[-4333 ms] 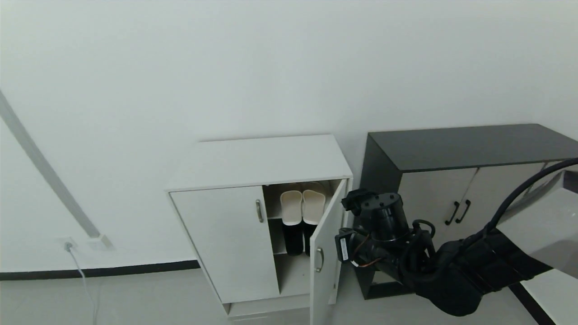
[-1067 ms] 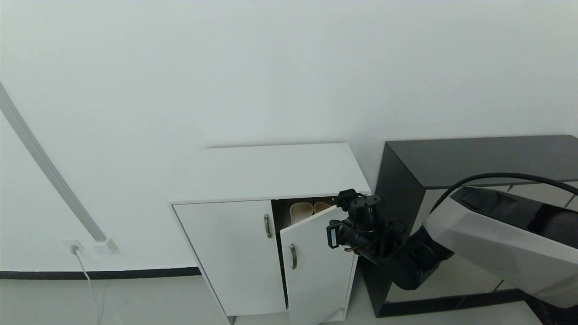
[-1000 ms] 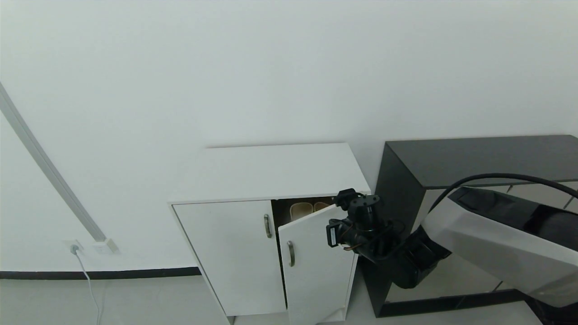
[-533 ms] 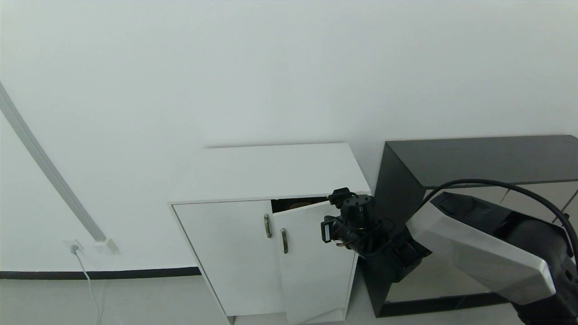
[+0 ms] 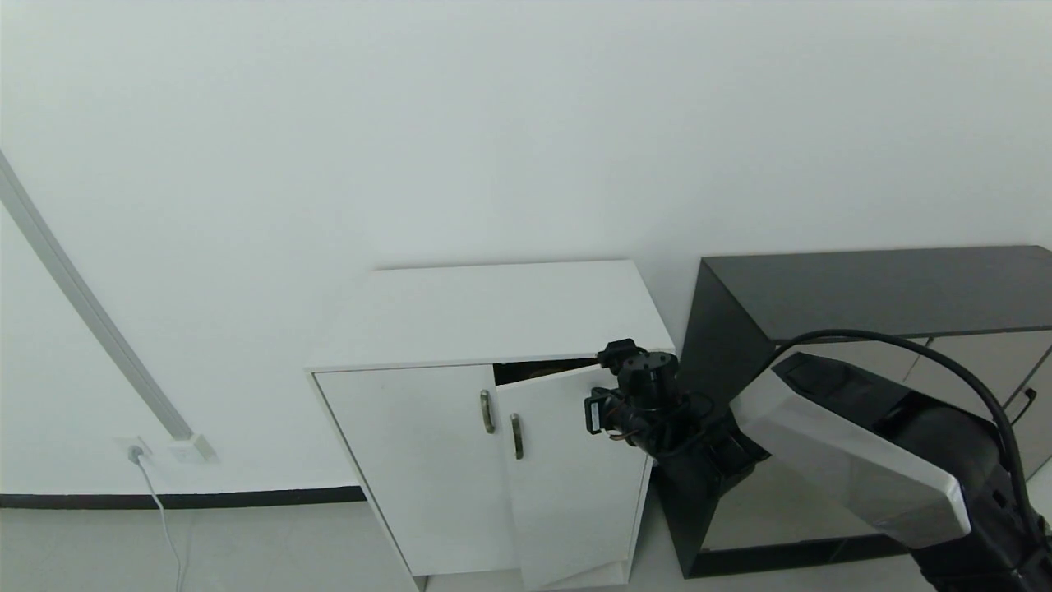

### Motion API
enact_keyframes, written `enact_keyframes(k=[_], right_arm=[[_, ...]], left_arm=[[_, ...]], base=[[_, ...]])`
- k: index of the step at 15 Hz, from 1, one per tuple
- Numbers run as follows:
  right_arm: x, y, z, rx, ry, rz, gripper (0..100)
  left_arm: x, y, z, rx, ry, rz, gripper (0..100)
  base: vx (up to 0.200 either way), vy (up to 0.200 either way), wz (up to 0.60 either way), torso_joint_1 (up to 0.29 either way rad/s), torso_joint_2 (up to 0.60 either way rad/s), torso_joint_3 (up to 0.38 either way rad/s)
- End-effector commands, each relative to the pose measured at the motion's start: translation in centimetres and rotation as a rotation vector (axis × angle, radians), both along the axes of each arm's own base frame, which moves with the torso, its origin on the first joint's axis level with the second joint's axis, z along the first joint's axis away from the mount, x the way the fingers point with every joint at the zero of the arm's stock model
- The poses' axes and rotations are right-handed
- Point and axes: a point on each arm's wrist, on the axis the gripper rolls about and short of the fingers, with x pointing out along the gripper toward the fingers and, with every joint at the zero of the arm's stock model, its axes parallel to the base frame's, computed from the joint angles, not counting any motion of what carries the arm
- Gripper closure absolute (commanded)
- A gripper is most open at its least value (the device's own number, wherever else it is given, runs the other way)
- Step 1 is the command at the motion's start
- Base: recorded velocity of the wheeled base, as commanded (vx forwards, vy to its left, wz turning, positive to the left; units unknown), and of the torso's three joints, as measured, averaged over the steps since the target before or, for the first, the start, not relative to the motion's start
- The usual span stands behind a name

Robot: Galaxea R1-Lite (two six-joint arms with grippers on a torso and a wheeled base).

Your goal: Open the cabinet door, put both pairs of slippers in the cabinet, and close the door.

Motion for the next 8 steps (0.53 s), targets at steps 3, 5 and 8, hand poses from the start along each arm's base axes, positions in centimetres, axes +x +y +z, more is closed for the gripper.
enact_keyframes(k=[3,5,8], right_arm=[[0.7,0.1,0.3,0.012,-0.017,-0.006,100],[1.3,0.0,0.4,0.009,-0.014,-0.015,100],[1.6,0.0,0.6,0.011,-0.017,-0.018,100]], left_arm=[[0.0,0.0,0.0,0.001,0.001,0.000,100],[0.0,0.0,0.0,0.001,0.001,0.000,100],[0.0,0.0,0.0,0.001,0.001,0.000,100]], base=[[0.000,0.000,0.00,0.000,0.00,0.000],[0.000,0.000,0.00,0.000,0.00,0.000],[0.000,0.000,0.00,0.000,0.00,0.000]])
